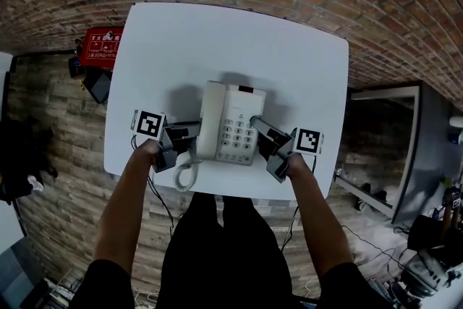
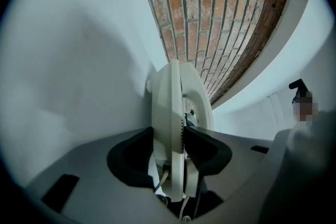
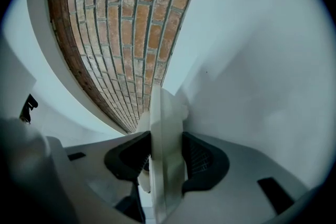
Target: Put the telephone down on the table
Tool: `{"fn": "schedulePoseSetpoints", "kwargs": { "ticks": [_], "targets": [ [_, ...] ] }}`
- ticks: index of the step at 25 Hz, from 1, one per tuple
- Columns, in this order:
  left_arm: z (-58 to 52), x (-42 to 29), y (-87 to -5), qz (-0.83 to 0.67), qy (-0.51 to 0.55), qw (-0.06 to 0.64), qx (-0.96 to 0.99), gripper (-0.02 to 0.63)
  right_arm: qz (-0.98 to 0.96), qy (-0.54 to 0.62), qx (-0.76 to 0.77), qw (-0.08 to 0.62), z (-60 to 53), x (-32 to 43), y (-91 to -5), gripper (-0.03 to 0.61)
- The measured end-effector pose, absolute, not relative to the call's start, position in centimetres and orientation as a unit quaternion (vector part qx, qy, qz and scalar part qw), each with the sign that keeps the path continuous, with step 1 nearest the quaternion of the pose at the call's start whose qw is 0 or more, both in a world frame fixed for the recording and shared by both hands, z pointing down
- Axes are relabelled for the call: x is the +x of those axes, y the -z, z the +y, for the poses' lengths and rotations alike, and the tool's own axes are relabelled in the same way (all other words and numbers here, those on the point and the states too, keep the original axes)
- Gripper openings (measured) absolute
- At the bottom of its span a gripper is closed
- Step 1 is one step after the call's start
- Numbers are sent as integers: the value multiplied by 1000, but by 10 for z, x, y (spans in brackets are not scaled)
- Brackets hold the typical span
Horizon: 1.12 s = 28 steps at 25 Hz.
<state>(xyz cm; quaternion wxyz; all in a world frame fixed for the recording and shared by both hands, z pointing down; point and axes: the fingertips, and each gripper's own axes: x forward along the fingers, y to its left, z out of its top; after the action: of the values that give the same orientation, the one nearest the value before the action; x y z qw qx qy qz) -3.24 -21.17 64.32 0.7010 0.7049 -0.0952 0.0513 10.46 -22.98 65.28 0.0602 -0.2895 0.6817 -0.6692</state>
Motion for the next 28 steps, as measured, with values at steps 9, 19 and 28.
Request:
{"fn": "schedulePoseSetpoints", "kwargs": {
  "ticks": [9, 19, 28],
  "targets": [
    [-218, -31, -648, -104, -63, 683, 720, 187, 683, 664, -297, 63, -232, 107, -652, 193],
    [-217, -29, -652, -132, -109, 660, 731, 201, 689, 656, -305, 45, -230, 108, -652, 193],
    [-219, -30, -651, -152, -115, 655, 731, 206, 699, 646, -303, 50, -233, 106, -646, 193]
  ]
}}
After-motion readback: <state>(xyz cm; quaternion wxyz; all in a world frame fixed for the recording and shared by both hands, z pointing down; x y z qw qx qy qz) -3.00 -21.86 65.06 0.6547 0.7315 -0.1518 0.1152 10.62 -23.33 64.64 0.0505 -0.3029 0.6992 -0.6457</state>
